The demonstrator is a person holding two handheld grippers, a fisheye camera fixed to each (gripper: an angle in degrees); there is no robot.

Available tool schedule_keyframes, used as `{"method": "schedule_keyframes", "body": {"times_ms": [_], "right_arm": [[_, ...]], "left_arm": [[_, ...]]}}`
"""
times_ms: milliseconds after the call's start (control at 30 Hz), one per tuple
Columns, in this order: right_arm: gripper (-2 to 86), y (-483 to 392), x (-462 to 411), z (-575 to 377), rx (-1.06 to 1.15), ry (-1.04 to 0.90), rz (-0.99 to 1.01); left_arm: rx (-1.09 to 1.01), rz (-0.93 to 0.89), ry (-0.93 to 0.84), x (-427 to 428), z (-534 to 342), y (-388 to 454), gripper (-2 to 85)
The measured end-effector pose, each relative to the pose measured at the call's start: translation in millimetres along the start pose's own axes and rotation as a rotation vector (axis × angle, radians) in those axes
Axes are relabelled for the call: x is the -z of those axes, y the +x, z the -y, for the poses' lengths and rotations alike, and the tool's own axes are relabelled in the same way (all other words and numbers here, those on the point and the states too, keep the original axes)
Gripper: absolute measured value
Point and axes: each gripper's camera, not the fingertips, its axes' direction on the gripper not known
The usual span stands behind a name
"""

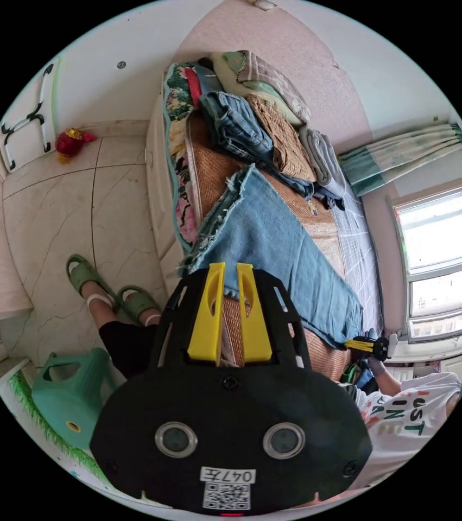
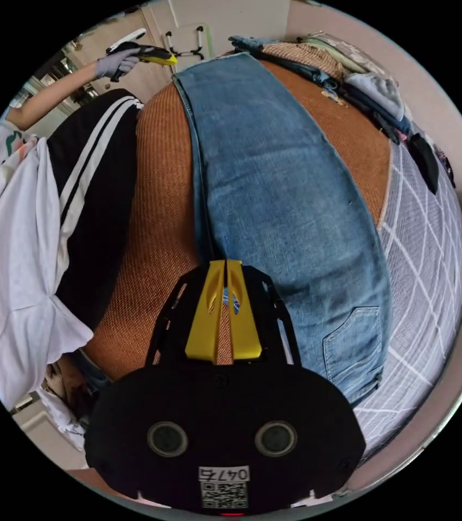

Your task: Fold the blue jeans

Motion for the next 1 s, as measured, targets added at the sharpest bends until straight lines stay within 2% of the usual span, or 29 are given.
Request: {"method": "schedule_keyframes", "body": {"times_ms": [67, 167, 367, 467, 800, 1000], "right_arm": [[-0.9, -19, 21, 4, 0.018, 0.055, -0.101], [-0.9, -46, 13, 10, 0.103, -0.021, -0.153], [-0.6, -41, 24, 36, 0.082, -0.052, -0.078], [-0.5, -38, 35, 49, 0.085, -0.067, -0.060], [-0.4, -35, 69, 81, 0.048, -0.070, -0.030], [-0.4, -34, 86, 94, 0.044, -0.066, -0.015]], "left_arm": [[0.018, 0.029, -0.021, -16, -22, -9, 4.0], [0.056, 0.029, -0.045, -42, -57, -26, 3.6], [0.134, -0.022, -0.065, -77, -127, -47, 4.9], [0.207, -0.008, -0.042, -88, -161, -60, 5.4], [0.419, -0.129, 0.017, -146, -252, -102, 7.1], [0.467, -0.151, 0.007, -164, -296, -112, 8.2]]}}
